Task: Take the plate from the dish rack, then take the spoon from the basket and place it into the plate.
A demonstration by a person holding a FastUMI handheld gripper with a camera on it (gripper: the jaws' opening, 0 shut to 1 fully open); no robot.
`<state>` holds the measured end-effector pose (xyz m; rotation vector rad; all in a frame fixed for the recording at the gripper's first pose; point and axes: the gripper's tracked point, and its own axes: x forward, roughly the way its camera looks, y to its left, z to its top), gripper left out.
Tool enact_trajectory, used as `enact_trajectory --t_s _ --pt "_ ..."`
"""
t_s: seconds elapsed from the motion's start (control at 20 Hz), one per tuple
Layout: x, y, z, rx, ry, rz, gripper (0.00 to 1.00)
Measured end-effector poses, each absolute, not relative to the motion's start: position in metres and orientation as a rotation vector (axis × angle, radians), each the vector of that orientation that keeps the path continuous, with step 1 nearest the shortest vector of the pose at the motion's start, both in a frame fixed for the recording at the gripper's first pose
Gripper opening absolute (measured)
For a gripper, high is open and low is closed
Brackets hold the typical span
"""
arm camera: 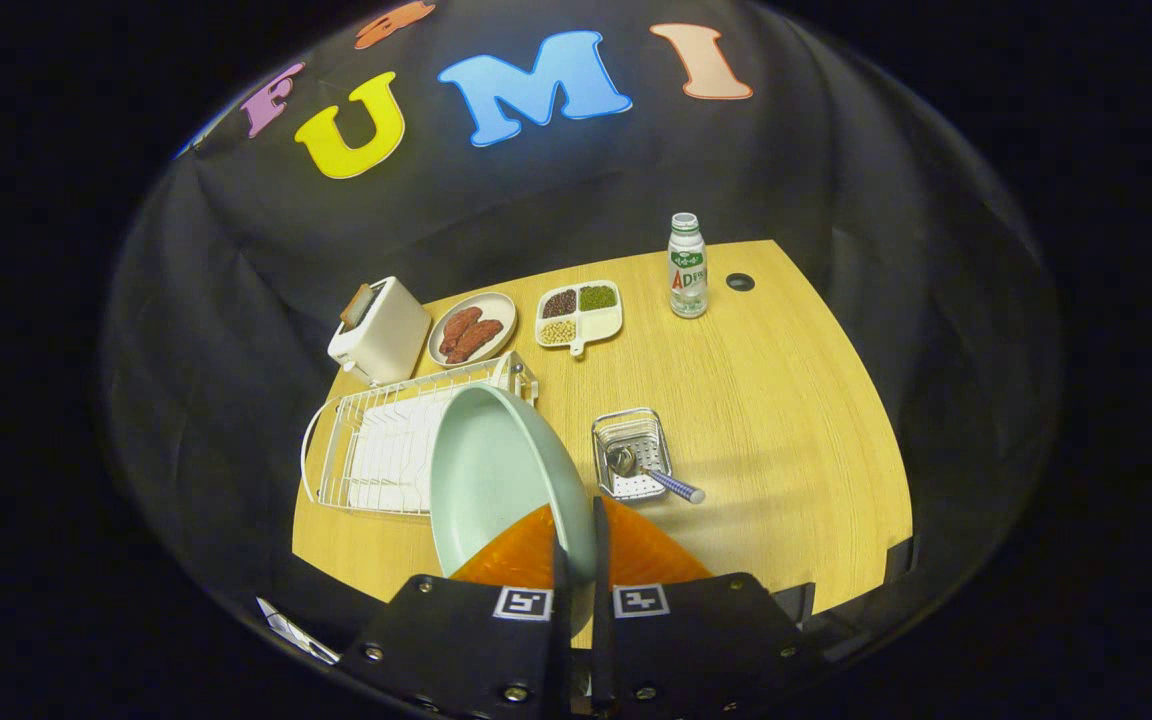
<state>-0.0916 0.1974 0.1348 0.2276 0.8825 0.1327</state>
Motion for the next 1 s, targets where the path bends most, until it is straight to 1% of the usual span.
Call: enact_trajectory --t_s 0.35,0.65,1.0 --pt "-0.128 0.201 0.083 0.356 0.927 0.254 0.08" --pt "-0.155 0.207 0.018 0.436 0.997 0.302 0.08" --pt "-0.154 0.225 -0.03 0.489 1.026 0.338 0.08"
